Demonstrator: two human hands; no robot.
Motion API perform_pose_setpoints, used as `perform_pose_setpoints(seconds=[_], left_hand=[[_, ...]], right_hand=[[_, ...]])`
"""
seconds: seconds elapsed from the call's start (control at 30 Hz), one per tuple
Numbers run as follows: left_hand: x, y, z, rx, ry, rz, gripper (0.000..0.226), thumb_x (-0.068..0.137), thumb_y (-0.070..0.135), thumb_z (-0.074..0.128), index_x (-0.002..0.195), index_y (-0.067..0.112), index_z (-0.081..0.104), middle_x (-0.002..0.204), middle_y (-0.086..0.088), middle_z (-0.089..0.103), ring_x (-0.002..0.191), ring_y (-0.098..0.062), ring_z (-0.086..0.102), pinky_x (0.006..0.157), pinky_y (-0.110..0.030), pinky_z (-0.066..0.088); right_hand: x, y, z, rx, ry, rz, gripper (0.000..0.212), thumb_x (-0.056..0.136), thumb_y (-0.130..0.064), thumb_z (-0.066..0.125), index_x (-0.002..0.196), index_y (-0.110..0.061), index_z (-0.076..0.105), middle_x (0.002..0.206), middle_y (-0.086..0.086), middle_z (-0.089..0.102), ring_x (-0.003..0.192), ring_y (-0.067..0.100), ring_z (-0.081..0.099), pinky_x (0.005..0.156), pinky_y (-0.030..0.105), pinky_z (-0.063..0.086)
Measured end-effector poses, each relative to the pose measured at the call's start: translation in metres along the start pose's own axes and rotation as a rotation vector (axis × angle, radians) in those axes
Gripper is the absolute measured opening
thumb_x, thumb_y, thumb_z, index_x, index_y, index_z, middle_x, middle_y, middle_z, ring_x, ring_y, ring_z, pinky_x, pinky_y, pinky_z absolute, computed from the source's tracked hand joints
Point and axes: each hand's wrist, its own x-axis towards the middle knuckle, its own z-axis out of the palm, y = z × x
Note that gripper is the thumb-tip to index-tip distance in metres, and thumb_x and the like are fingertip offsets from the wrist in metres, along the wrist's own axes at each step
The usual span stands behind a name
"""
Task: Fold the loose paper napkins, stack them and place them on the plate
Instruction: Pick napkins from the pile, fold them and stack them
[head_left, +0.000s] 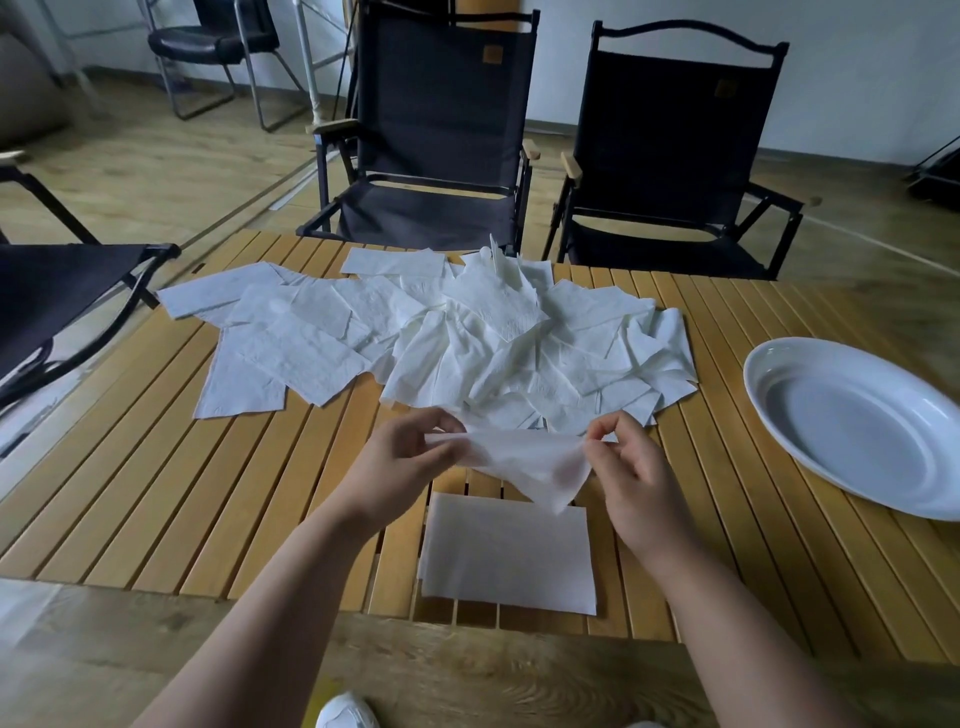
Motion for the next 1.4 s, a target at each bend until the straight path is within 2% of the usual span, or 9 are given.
perform_pose_setpoints(seconds=[0.07, 0.2, 0.33, 0.53, 0.6, 0.73, 0.9, 1.13, 1.4], left_hand=[[-0.001, 0.005, 0.004, -0.044, 0.030, 0.007, 0.015, 0.097, 0.011, 0.059, 0.102, 0.001, 0.069, 0.092, -0.011, 0.075, 0.088, -0.016, 0.072, 0.080, -0.023, 0.053], [0.000, 0.015, 0.011, -0.087, 0.136, 0.016, 0.016, 0.097, 0.019, 0.060, 0.101, 0.005, 0.069, 0.087, -0.008, 0.077, 0.082, -0.022, 0.074, 0.076, -0.026, 0.057], [0.001, 0.025, 0.012, -0.186, 0.233, 0.022, 0.017, 0.097, 0.019, 0.062, 0.095, 0.004, 0.070, 0.083, -0.011, 0.076, 0.076, -0.026, 0.073, 0.072, -0.030, 0.058], [0.004, 0.020, 0.008, -0.295, 0.205, -0.180, 0.029, 0.090, 0.043, 0.067, 0.113, 0.028, 0.072, 0.115, 0.001, 0.072, 0.106, -0.017, 0.068, 0.093, -0.040, 0.053], [0.002, 0.016, 0.009, -0.272, 0.112, -0.256, 0.044, 0.083, 0.051, 0.070, 0.124, 0.034, 0.066, 0.124, 0.004, 0.067, 0.106, -0.012, 0.068, 0.090, -0.037, 0.057], [0.000, 0.019, 0.013, -0.266, 0.115, -0.296, 0.053, 0.091, 0.021, 0.069, 0.140, 0.030, 0.050, 0.104, 0.002, 0.067, 0.084, -0.005, 0.072, 0.068, -0.020, 0.057], [0.003, 0.019, 0.011, -0.346, 0.280, -0.341, 0.047, 0.096, 0.022, 0.063, 0.141, 0.027, 0.052, 0.115, -0.007, 0.068, 0.097, -0.024, 0.071, 0.093, -0.045, 0.057], [-0.003, 0.017, 0.010, -0.238, -0.041, -0.275, 0.076, 0.085, 0.015, 0.073, 0.147, 0.036, 0.035, 0.102, -0.005, 0.076, 0.096, -0.019, 0.073, 0.081, -0.026, 0.059], [-0.001, 0.012, 0.013, -0.049, 0.052, -0.095, 0.031, 0.090, 0.011, 0.068, 0.120, 0.021, 0.068, 0.096, 0.002, 0.078, 0.096, -0.011, 0.073, 0.093, -0.022, 0.054]], right_hand=[[0.001, -0.001, 0.001, 0.065, 0.045, 0.050, 0.009, 0.098, -0.037, 0.057, 0.093, -0.029, 0.058, 0.059, -0.006, 0.056, 0.052, 0.018, 0.046, 0.056, 0.028, 0.039], [0.003, -0.001, 0.004, 0.172, -0.192, 0.187, 0.058, 0.068, -0.064, 0.075, 0.116, -0.034, 0.060, 0.106, -0.008, 0.074, 0.099, 0.012, 0.071, 0.089, 0.036, 0.057], [0.002, -0.001, 0.010, 0.025, -0.119, 0.211, 0.017, 0.087, -0.031, 0.075, 0.101, -0.023, 0.071, 0.094, -0.008, 0.077, 0.089, 0.011, 0.072, 0.079, 0.036, 0.059], [0.005, -0.007, 0.005, 0.311, -0.030, 0.194, 0.011, 0.092, -0.016, 0.067, 0.101, -0.013, 0.073, 0.096, 0.005, 0.078, 0.092, 0.022, 0.074, 0.087, 0.040, 0.057], [0.005, -0.007, 0.005, 0.333, -0.007, 0.222, 0.009, 0.092, -0.016, 0.068, 0.097, -0.013, 0.074, 0.093, 0.008, 0.077, 0.090, 0.026, 0.074, 0.085, 0.045, 0.058], [0.003, -0.009, 0.004, 0.356, 0.009, 0.246, 0.009, 0.091, -0.017, 0.068, 0.088, -0.017, 0.077, 0.092, 0.010, 0.077, 0.090, 0.029, 0.074, 0.084, 0.044, 0.058], [0.002, -0.010, 0.001, 0.371, -0.021, 0.256, 0.013, 0.083, -0.030, 0.072, 0.075, -0.021, 0.077, 0.085, 0.008, 0.076, 0.085, 0.028, 0.073, 0.082, 0.042, 0.056], [0.003, -0.006, 0.005, 0.387, 0.088, 0.256, 0.028, 0.073, -0.047, 0.073, 0.083, -0.023, 0.080, 0.089, 0.005, 0.077, 0.094, 0.030, 0.072, 0.091, 0.051, 0.054], [0.003, 0.001, 0.000, 0.398, 0.105, 0.160, 0.017, 0.081, -0.030, 0.074, 0.089, -0.015, 0.077, 0.094, 0.010, 0.077, 0.093, 0.029, 0.073, 0.091, 0.048, 0.056]])
